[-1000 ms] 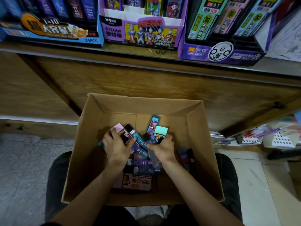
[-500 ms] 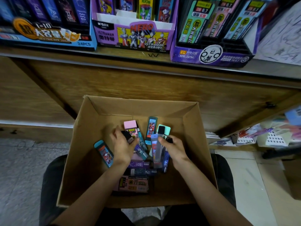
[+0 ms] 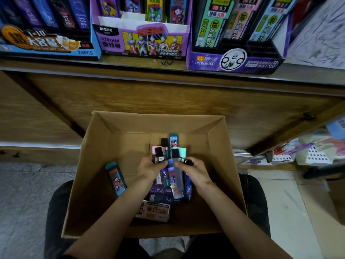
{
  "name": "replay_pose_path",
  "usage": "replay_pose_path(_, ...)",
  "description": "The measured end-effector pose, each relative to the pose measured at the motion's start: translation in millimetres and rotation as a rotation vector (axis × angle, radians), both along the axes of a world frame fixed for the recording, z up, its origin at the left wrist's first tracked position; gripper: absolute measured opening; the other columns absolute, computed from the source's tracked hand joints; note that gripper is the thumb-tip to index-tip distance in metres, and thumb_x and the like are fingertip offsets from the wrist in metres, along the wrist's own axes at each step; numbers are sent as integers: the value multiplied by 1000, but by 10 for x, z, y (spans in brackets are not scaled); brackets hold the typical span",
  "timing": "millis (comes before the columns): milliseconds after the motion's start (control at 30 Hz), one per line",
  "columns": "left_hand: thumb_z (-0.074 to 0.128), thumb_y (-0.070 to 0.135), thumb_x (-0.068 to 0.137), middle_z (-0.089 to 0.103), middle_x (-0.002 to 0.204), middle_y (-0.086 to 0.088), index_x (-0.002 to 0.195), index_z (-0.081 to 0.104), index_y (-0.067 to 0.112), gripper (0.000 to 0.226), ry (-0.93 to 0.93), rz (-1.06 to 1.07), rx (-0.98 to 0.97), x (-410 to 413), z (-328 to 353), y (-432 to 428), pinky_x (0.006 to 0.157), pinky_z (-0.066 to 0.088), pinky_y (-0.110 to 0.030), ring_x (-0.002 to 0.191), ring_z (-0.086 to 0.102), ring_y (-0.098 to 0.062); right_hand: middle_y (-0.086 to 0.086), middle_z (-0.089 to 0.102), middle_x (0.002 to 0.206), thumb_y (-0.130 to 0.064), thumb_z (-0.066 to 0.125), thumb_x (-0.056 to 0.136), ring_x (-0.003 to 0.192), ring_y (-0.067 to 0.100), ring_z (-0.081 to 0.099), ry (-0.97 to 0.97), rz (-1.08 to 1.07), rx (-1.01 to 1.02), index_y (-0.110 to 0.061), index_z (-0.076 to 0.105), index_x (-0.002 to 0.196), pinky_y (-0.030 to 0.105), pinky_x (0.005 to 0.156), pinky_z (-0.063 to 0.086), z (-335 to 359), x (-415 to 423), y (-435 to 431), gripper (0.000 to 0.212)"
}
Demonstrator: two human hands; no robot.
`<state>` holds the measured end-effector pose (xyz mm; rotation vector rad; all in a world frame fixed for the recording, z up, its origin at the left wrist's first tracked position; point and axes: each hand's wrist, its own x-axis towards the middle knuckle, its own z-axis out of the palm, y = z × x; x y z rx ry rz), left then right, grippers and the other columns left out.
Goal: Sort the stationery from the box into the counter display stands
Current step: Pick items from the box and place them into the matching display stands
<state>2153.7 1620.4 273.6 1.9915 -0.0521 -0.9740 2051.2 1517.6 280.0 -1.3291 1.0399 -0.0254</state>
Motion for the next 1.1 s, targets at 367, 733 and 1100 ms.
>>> replay_pose_path(367,52,24,96,67,88,-2,95,54,17,7,-53,81,-320,4,108,55,59,50,-17,69,67,-4,20,69,101,-12,73,78,90,31,66,-168,-301,197,3,63,106,44,88,52,73,-2,-179,33)
replay_pose_path(733,45,76,70,68,106,4,108,56,35,57,208,-88,-258,-57,217,14,97,48,-36,105,62,-16,16,71,100,-19,71,81,94,29,68,-215,-225,234,-3,66,103,46,89,53,196,102,-94,28)
replay_pose_path(1100,77,29,75,72,90,6,103,65,20,31,204,-111,-277,12,147,111,66,47,-19,84,67,-7,19,64,117,-23,59,90,108,30,62,-308,-218,403,0,55,120,43,97,48,189,143,58,39)
